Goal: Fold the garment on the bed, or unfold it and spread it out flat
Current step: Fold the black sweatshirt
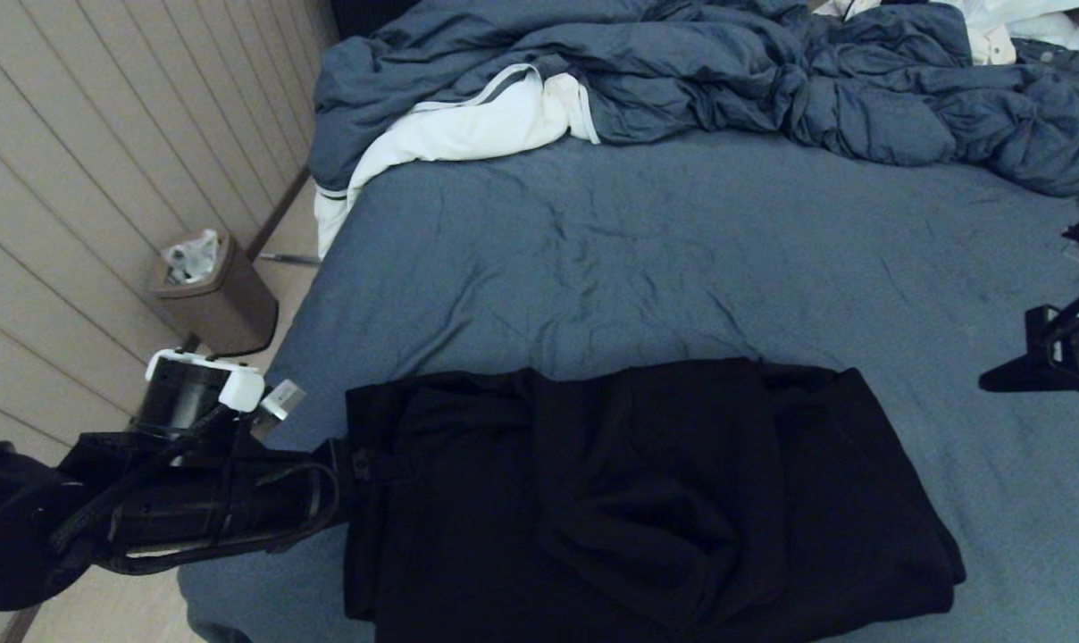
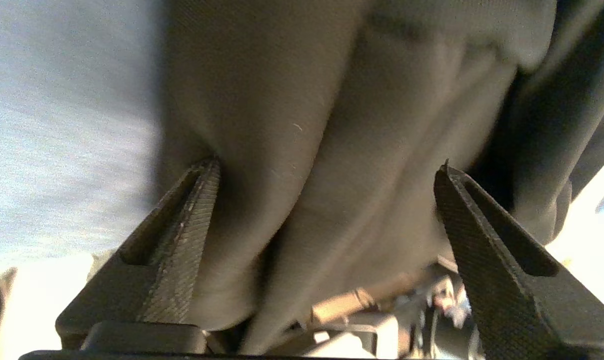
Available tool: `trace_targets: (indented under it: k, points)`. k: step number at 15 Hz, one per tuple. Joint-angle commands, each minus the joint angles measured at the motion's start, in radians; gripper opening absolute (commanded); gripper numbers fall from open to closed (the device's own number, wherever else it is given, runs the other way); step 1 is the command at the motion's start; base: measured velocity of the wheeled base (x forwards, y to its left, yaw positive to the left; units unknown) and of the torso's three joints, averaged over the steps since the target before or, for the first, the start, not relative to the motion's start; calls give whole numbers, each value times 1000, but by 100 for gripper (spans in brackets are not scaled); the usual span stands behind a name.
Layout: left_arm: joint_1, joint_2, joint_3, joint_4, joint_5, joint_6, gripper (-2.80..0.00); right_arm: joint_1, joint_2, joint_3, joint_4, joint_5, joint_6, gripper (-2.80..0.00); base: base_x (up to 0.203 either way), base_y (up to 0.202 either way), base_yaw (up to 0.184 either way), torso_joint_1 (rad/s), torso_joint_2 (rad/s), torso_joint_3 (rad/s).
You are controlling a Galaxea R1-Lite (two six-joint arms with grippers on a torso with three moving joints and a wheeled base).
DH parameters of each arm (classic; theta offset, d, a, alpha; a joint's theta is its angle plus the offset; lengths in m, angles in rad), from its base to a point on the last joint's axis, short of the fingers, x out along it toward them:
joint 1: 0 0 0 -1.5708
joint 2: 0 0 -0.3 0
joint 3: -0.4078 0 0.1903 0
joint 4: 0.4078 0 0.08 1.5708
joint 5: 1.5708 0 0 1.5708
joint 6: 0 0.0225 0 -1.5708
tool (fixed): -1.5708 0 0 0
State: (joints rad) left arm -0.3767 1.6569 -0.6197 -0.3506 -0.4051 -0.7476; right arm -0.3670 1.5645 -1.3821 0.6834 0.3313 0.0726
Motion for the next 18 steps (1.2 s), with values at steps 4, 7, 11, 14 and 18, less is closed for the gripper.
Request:
trace_targets:
  k: [4, 7, 11, 14, 18]
  points:
    - [-102, 44, -20, -9, 4, -39, 0, 2, -3, -9, 2, 2, -21, -280, 0, 0, 0, 0, 0, 0]
    - [-121, 38, -14, -45, 49, -42, 0, 1, -4, -7, 1, 3, -37, -280, 0, 0, 0, 0, 0, 0]
    - [-140, 34, -22, -47, 43, -48, -280, 23, -30, -9, -4, 5, -39, -280, 0, 0, 0, 0, 0, 0]
    - [-167, 32, -25, -47, 26, -60, -280, 43, -26, -6, -5, 10, -37, -280, 0, 0, 0, 0, 0, 0]
    - [-179, 29, -29, -47, -65, -69, -280, 51, -23, 17, -5, 11, -37, -280, 0, 0, 0, 0, 0, 0]
